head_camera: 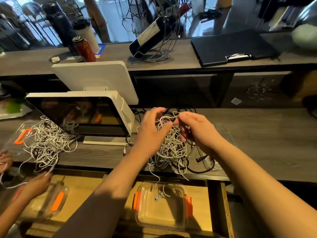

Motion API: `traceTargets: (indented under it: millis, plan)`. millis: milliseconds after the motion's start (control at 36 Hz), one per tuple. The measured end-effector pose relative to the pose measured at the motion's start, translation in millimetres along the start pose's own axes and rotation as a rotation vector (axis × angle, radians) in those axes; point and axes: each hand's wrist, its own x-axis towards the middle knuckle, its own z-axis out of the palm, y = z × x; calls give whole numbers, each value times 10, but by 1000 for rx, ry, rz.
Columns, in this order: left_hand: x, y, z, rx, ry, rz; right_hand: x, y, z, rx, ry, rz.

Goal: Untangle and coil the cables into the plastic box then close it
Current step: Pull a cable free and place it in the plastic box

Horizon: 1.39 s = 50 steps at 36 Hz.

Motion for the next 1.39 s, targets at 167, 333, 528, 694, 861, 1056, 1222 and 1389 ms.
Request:
traceTargets:
  millis: [167, 333, 528, 694, 861, 1056, 1222, 1389]
  plan:
    - [-102, 4, 119, -86, 257, 40, -63, -28, 32, -236, 48, 47]
    - [-200, -48, 133, -132, 119, -71, -90, -45, 82, -10, 121, 127]
    - [-222, -202, 165, -207, -187, -184, -125, -53, 85, 373, 114, 187]
    - [-236, -307, 158, -225, -90, -195, -154, 74, 35, 453, 205, 263]
    - [-315, -239, 91, -86, -52, -63, -240, 252, -46, 407, 258, 316]
    - [-354, -236, 108, -165, -7, -6, -293, 405, -115, -19, 337, 339]
    - [-374, -162, 139, -229, -79, -71, -312, 317, -57, -760, 281, 249]
    - [-353, -53, 139, -240, -123, -122, -382, 330, 38, -881, 414, -28]
